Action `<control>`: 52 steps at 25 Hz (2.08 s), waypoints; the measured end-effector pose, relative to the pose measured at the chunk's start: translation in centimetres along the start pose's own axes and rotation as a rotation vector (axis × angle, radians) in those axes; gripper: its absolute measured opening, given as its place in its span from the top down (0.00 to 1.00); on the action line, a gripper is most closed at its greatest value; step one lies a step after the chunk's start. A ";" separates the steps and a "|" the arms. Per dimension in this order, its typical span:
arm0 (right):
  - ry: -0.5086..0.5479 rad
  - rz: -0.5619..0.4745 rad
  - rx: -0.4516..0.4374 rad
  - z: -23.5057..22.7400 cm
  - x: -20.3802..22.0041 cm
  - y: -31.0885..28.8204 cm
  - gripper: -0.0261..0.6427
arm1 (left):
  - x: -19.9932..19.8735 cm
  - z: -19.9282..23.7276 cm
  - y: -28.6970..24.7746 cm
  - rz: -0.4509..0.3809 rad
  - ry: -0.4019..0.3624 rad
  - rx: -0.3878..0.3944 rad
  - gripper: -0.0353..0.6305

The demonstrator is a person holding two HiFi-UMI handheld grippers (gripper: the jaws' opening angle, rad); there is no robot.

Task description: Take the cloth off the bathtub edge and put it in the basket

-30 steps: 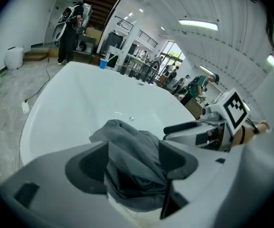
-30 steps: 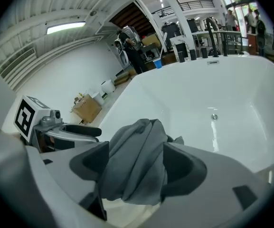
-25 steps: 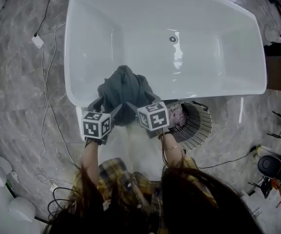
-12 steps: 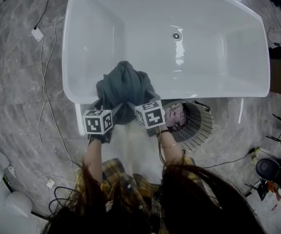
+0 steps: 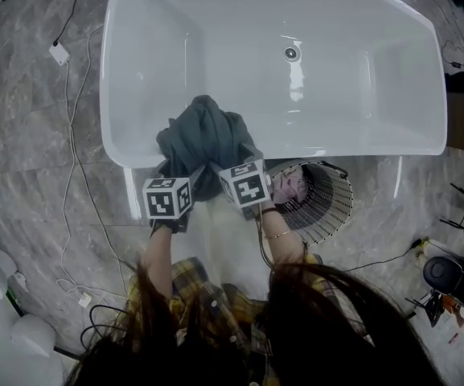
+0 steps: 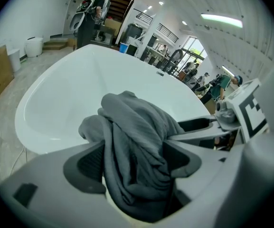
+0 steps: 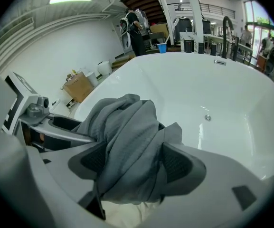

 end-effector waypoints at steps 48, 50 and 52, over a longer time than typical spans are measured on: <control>-0.011 -0.195 -0.095 4.5 -6.2 12.4 0.78 | -10.4 -7.3 8.3 -0.092 -0.131 0.193 0.71; -0.015 -0.222 -0.085 4.2 -6.8 14.2 0.78 | -11.7 -8.5 9.2 -0.109 -0.158 0.201 0.71; -0.019 -0.255 -0.074 3.9 -7.4 16.2 0.78 | -12.9 -9.8 10.1 -0.127 -0.187 0.211 0.71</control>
Point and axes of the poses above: the fingertips, and each gripper's own axes: y backward along the fingers, z to its left, x out of its underside, the point moved 1 cm from there along y, backward along the fingers, and after that the axes turned 15 degrees about -y, right-handed, at the moved point
